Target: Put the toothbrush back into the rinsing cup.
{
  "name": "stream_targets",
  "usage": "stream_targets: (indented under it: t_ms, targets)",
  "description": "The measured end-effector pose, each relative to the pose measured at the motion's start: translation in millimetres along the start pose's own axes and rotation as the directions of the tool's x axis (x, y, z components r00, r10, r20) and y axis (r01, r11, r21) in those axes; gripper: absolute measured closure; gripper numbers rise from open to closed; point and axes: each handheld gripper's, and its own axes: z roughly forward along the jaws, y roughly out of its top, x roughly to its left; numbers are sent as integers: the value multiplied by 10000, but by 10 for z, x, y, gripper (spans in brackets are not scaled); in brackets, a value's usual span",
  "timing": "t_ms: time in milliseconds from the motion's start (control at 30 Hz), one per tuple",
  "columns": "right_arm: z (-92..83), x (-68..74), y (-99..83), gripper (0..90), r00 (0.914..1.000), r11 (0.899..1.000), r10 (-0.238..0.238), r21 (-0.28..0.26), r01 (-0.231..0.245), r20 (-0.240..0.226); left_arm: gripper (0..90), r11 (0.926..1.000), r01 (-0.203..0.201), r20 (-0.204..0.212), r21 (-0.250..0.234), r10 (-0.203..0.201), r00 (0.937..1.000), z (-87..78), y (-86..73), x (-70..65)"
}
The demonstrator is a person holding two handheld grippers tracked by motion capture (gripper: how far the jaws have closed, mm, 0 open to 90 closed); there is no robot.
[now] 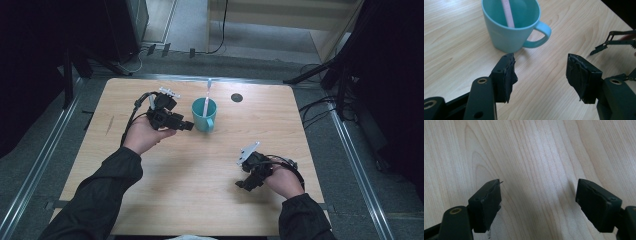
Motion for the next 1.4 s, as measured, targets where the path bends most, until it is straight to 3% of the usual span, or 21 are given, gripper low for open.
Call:
stream_targets:
  t_ms: [400, 533, 567, 767, 900, 1033, 1300, 1400]
  targets:
    - [-11, 18, 5, 204, 10000, 10000, 70, 51, -70, 15, 386, 9996, -19, -131, 284, 23, 9999, -70, -317, 15]
    - [-9, 20, 1, 204, 10000, 10000, 67, 65, -68, 29, 384, 9995, 85, -32, 291, -84, 10000, -79, -423, 22]
    - [-9, 15, -2, 204, 10000, 10000, 41, 37, -42, 41, 384, 9997, 132, 192, 226, -136, 9997, -98, -474, 25]
    - [-10, 11, -1, 204, 10000, 10000, 50, 3, -50, 33, 379, 9998, 195, 305, 80, -197, 9993, -148, -591, 9]
    - [-3, 5, 23, 204, 10000, 10000, 12, -17, -12, 24, 375, 9996, 276, 254, 72, -277, 9993, -192, -704, 15]
    - [12, 5, 48, 204, 10000, 10000, -50, -42, 50, -2, 374, 9996, 263, -57, 123, -262, 9996, -238, -816, 60]
    - [43, -6, 117, 204, 9996, 9997, -244, -37, 244, -115, 373, 9969, 783, -321, 45, -781, 9964, -317, -1044, 170]
    - [47, -10, 138, 204, 9997, 9997, -232, -14, 232, -109, 372, 9967, 798, -486, 146, -790, 9957, -327, -1118, 190]
